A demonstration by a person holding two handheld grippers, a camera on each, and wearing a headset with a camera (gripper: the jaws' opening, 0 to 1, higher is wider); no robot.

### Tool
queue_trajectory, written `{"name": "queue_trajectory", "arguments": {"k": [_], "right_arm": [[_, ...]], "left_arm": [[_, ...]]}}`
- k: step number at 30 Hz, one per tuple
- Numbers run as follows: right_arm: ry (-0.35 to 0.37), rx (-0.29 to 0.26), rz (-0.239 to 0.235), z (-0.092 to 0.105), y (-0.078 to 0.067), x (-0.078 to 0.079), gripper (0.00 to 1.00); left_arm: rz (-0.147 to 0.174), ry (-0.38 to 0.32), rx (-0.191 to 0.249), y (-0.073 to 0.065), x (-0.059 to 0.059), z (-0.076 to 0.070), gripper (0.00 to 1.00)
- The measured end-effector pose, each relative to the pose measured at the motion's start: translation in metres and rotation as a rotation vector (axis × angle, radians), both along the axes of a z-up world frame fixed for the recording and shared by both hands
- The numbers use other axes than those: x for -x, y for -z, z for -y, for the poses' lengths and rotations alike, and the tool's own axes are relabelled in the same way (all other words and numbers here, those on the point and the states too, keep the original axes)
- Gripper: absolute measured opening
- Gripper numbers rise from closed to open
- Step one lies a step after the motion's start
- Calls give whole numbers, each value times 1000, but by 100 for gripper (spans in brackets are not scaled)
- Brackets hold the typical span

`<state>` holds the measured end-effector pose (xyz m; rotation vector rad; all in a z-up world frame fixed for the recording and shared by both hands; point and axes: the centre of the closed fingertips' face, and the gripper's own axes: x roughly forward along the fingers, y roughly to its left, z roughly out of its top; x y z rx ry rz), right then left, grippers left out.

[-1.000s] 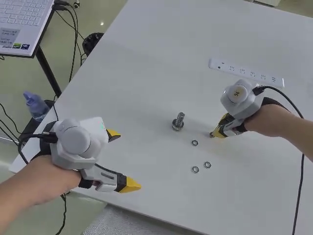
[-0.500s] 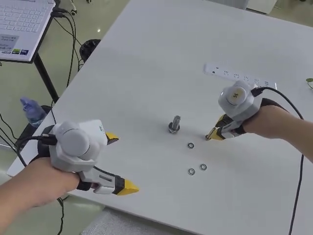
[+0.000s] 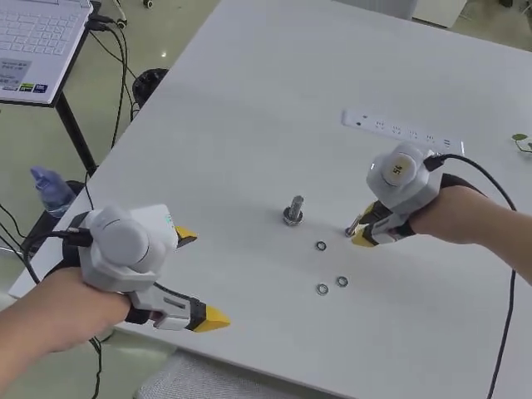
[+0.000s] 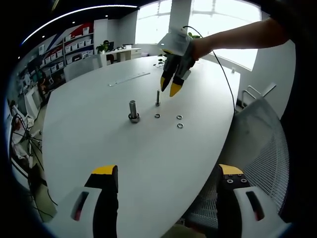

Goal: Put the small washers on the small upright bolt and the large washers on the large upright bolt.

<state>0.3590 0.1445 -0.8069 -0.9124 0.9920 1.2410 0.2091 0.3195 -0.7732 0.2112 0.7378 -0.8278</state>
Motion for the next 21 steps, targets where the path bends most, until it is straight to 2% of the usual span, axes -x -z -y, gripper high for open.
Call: {"name": "queue_trajectory", "arguments": {"k": [4,7,14,16,21], "right_arm": [[-7,-1,-12,0,1,8,26],[-11,-16,-31,-1,4,20,27],[-35,7,-42,2,15,40,28],[-37,5,-45,2,18,38,28],[-37,11,-53,5,26,46,27]], "left_arm": [[3,4,0,0,1,1,80],[2,-5,12,-1,0,1,80],[2,-4,11,1,1,-1,81],[-2,-5,9,2,2,-2,80],[-4,-4,8,2,5,-3,80]]}}
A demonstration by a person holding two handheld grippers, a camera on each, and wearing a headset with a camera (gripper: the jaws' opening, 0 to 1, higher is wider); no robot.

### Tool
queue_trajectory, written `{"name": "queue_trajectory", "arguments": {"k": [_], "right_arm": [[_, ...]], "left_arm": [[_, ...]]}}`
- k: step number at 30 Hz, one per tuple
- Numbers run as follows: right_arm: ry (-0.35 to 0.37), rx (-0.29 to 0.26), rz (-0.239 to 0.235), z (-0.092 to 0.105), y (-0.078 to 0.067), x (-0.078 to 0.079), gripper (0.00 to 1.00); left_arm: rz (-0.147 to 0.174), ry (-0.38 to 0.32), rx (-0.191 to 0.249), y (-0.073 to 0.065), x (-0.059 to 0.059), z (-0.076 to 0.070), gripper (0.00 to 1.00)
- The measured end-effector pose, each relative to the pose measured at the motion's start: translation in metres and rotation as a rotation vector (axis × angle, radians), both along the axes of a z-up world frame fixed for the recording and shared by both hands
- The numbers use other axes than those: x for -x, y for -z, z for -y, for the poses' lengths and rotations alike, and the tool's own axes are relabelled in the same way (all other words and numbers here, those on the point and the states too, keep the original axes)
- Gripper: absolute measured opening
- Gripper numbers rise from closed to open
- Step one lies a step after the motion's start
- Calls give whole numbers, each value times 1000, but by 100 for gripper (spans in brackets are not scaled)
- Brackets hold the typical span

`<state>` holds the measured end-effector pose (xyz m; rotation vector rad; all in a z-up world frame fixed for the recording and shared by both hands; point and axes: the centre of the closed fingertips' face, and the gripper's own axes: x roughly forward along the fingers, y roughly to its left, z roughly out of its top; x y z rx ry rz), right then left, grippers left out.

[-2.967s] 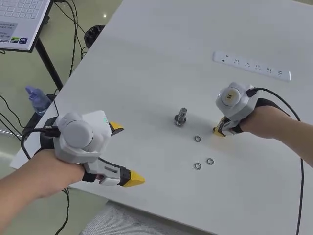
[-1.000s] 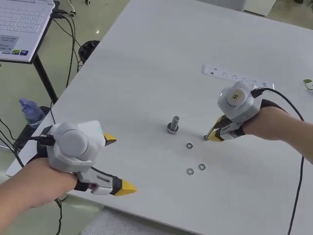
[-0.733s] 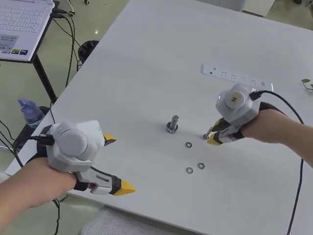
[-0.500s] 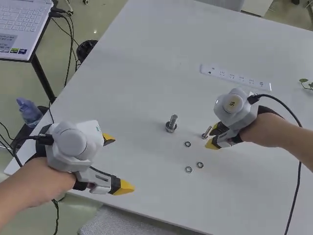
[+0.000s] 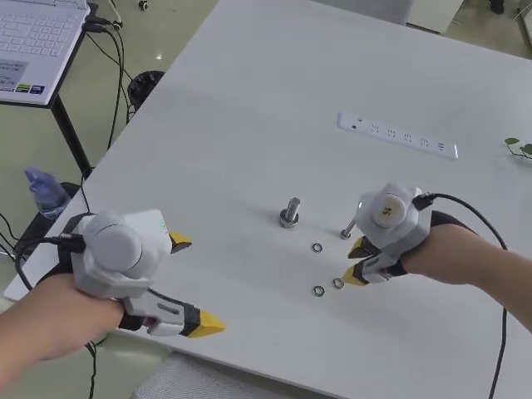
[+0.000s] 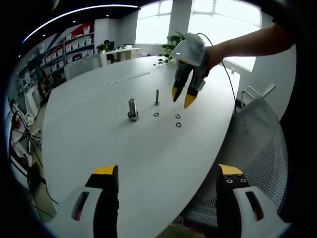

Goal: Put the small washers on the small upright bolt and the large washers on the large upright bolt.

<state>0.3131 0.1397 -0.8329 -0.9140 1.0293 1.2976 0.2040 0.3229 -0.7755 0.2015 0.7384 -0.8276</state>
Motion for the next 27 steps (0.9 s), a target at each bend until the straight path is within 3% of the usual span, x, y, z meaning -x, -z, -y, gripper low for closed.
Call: {"name": "queue_trajectory", "arguments": {"k": [17,27], "right_arm": [[63,24,35,1,36,2,26],[95,1,35,4,40,0,24]], "left_arm": [[-3,7,-11,-1,2,-7,80],[-13,2,-11,2,7,-9,79]]}}
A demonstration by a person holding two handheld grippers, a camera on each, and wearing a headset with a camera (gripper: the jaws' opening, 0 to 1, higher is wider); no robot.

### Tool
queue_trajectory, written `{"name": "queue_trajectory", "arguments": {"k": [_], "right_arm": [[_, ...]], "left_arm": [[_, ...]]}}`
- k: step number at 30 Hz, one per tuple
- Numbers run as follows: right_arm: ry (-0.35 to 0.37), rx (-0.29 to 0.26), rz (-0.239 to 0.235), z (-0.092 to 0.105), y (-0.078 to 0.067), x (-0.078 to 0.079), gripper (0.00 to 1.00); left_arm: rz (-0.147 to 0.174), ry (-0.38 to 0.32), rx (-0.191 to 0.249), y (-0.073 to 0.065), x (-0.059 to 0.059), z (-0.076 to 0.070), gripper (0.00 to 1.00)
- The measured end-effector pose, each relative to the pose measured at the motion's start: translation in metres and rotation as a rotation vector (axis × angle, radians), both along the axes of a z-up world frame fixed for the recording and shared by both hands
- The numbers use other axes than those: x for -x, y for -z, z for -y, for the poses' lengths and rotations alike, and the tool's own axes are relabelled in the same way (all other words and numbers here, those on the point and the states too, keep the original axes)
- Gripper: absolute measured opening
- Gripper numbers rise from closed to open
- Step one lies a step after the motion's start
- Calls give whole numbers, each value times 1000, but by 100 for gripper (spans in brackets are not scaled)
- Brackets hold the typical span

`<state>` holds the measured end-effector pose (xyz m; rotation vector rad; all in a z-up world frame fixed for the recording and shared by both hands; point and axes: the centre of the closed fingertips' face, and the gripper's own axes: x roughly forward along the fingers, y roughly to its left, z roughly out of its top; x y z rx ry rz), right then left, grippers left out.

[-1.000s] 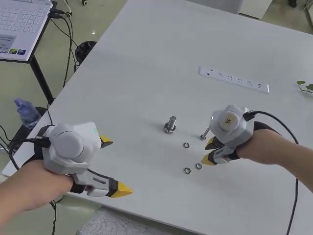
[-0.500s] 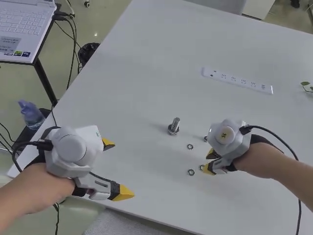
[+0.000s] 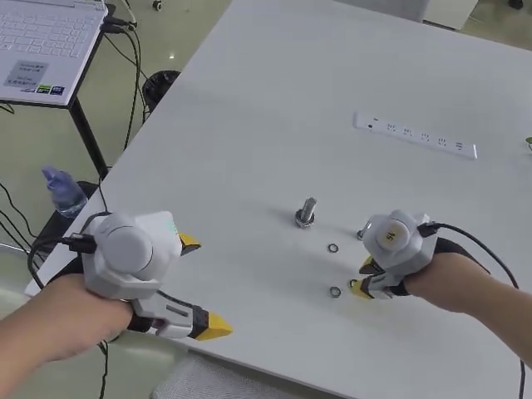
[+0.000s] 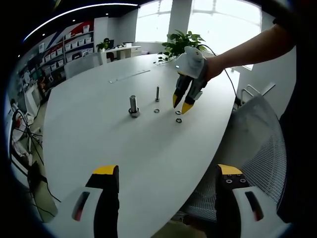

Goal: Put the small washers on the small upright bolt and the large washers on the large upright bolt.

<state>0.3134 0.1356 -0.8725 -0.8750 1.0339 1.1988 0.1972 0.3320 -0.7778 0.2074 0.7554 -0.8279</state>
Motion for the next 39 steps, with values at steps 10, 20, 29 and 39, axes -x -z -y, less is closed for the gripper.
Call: {"name": "queue_trajectory", "arguments": {"k": [10,20,29,39], "right_arm": [[1,-7,13,0,4,0,23],[-14,10,16,0,5,0,18],[-27,54,14,-2,5,3,14],[-8,102,-1,0,6,1,13]], "left_arm": [[1,-5,3,0,-1,1,79],[-1,-6,5,1,-3,3,79],[1,-13,7,0,-5,2,79],[-2,-12,4,1,-5,2,78]]}}
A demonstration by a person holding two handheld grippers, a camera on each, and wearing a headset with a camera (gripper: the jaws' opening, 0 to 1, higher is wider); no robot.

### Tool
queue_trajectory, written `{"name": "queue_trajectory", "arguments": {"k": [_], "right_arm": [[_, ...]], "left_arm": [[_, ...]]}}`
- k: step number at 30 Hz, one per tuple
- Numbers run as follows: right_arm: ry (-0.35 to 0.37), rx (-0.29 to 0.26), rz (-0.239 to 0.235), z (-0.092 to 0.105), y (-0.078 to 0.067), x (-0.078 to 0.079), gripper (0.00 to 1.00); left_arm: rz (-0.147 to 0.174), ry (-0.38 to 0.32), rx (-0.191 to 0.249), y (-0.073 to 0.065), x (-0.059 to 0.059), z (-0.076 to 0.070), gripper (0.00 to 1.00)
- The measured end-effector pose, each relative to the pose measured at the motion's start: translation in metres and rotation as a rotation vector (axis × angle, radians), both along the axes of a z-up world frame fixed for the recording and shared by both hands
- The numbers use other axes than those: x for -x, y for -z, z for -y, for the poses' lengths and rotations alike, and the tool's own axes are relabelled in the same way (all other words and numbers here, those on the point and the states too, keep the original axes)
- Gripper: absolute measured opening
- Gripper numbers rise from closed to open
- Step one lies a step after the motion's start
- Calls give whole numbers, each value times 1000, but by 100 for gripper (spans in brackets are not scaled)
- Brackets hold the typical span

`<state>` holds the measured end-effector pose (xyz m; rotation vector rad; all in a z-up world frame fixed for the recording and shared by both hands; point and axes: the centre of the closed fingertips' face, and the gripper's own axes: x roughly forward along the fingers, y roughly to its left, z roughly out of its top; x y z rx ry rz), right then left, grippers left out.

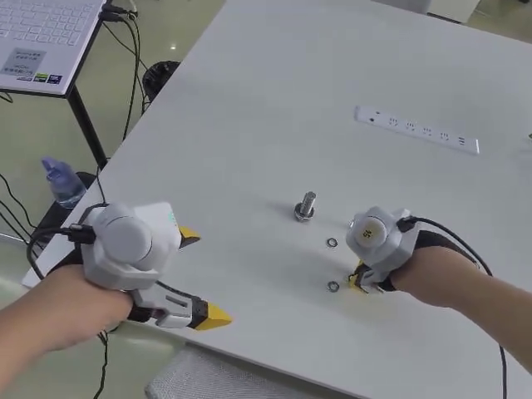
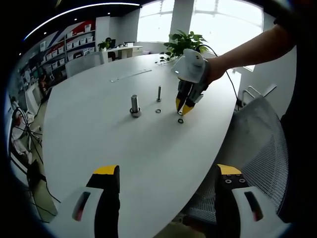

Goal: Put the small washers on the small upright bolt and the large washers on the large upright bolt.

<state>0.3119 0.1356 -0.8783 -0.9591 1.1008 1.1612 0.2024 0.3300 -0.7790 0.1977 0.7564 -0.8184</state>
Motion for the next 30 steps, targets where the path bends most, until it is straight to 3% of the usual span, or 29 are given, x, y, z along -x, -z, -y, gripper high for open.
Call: {"name": "queue_trajectory", "arguments": {"k": [4,18,30], "right_arm": [[57,-55,-31,0,-2,1,13],[64,-65,-37,2,-7,0,13],[83,-49,-32,19,-18,-10,13]], "left_arm": [[2,-2,3,-1,0,1,78],[6,-2,7,-3,-1,3,78],[13,7,13,-6,-5,6,80]]}}
